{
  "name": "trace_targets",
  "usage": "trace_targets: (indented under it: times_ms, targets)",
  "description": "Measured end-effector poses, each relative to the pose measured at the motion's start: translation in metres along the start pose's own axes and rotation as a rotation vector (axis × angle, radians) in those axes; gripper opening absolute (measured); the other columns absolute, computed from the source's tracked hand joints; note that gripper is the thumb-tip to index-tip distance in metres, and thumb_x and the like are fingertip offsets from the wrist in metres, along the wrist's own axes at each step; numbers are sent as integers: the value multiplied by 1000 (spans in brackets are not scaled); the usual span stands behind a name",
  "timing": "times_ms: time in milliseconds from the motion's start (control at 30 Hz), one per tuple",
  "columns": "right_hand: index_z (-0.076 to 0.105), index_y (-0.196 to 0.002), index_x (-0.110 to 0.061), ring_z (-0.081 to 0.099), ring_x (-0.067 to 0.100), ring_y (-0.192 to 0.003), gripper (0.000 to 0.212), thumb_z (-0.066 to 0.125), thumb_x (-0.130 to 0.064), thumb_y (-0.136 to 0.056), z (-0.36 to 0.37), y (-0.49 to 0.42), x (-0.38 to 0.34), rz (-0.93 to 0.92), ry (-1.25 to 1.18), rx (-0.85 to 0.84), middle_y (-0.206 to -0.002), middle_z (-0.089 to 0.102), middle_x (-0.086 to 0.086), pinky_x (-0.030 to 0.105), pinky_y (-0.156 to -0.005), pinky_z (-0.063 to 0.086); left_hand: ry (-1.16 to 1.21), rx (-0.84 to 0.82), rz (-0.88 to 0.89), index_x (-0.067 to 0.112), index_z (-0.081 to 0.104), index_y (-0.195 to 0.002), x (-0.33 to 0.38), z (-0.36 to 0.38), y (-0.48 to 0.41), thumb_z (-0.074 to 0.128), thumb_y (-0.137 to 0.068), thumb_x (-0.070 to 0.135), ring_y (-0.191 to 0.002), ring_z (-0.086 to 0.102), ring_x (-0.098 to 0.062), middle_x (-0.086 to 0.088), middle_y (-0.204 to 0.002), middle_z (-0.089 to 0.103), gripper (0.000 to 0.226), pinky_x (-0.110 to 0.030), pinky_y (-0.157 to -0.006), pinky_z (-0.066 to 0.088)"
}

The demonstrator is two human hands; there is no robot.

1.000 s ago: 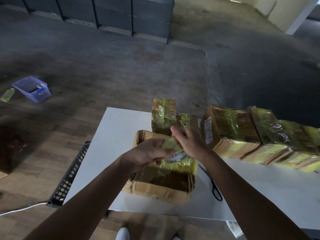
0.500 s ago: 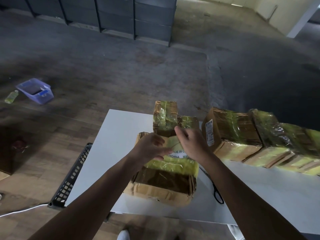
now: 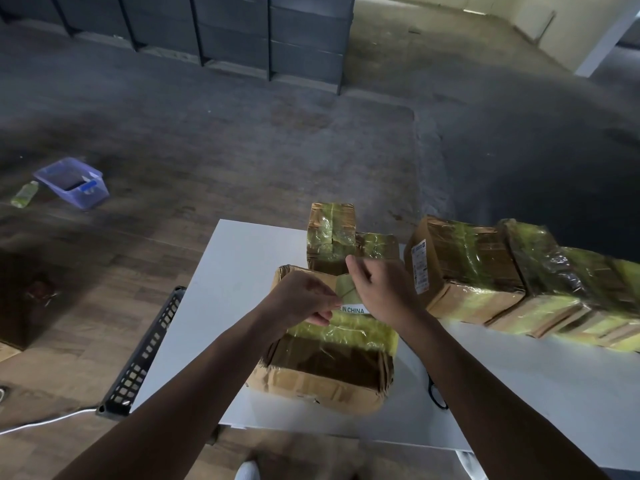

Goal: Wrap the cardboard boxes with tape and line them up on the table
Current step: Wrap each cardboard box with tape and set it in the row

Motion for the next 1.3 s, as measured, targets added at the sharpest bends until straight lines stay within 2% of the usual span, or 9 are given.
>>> trace_targets:
  times_ms: [367, 533, 733, 833, 933, 1033, 1133, 1200, 1300]
  targets:
    - [43, -55, -17, 33, 9, -39, 48, 46, -32, -101, -2, -2, -2, 45, -53, -27, -45, 34, -7, 25, -44, 25, -230, -30, 111, 18, 71, -72, 16, -5, 2, 79, -80, 21, -67, 72, -14, -5, -71, 72, 11, -28, -69, 61]
    - [54, -61, -17, 47, 13, -41, 46, 44, -41, -99, -9, -4, 6, 210, -465, -265, -49, 48, -5, 24, -44, 37, 25, -101, 60, 11, 59, -115, 18, -9, 5, 80, -77, 16, -76, 70, -23, -5, -112, 60, 44, -29, -63, 56]
    - [57, -70, -13, 52, 21, -47, 44, 42, -43, -99, -5, -7, 7, 173, -416, -224, -55, 52, 1, 25, -45, 39, 121, -356, 11, 11, 69, -93, 12, -4, 3, 69, -81, 21, -61, 57, -12, -1, -71, 63, 16, -23, -55, 49]
    - [59, -92, -14, 54, 19, -57, 36, 35, -40, -103, 2, -8, 13, 263, -308, -66, -73, 57, 9, 26, -50, 41, 254, -286, -27, 12, 70, -84, 1, -3, 1, 67, -78, 14, -56, 53, -11, -2, -64, 58, 7, -21, -51, 46]
    - [54, -88, -17, 47, 3, -54, 30, 38, -39, -101, -3, -5, 18, 329, -310, 153, -70, 51, -3, 18, -46, 36, 439, -147, -61, 11, 69, -72, -8, -4, -4, 59, -85, 0, -54, 47, -11, -5, -63, 51, 20, -19, -47, 41]
    - [56, -81, -23, 51, -2, -53, 40, 37, -56, -94, 2, 4, 18, 231, -327, -108, -65, 53, -10, 13, -47, 40, 622, -11, -50, 10, 64, -67, -9, -1, -6, 55, -91, -3, -51, 47, -10, -4, -62, 47, 29, -18, -47, 42]
    - [63, -105, -22, 63, -1, -81, 30, 51, -47, -94, 22, 9, 13, 150, -358, -329, -91, 66, -9, 17, -68, 51, 724, 1, -54, 7, 66, -86, -5, 8, -2, 53, -95, 1, -53, 57, -8, -1, -63, 58, 17, -18, -49, 48]
    - [62, -110, -23, 64, 4, -90, 19, 54, -35, -97, 27, 7, 13, 200, -442, -307, -99, 68, -8, 23, -76, 51, 531, 132, -44, 8, 67, -97, -3, 9, -1, 54, -95, 6, -52, 61, -10, 0, -70, 62, 13, -23, -47, 50]
    - [60, -108, -13, 61, 8, -74, 19, 53, -28, -99, 18, 6, 21, 228, -478, -366, -88, 64, 1, 31, -66, 47, -59, 508, 128, 13, 63, -110, -1, -8, 0, 60, -92, 20, -73, 69, -17, 0, -103, 65, 20, -38, -62, 58]
Point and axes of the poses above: each hand's wrist, its own y-axis away from the middle knuckle, its own z-axis out of the palm, x = y × z, the point moved 2 cm from there along -y, towards the middle knuckle
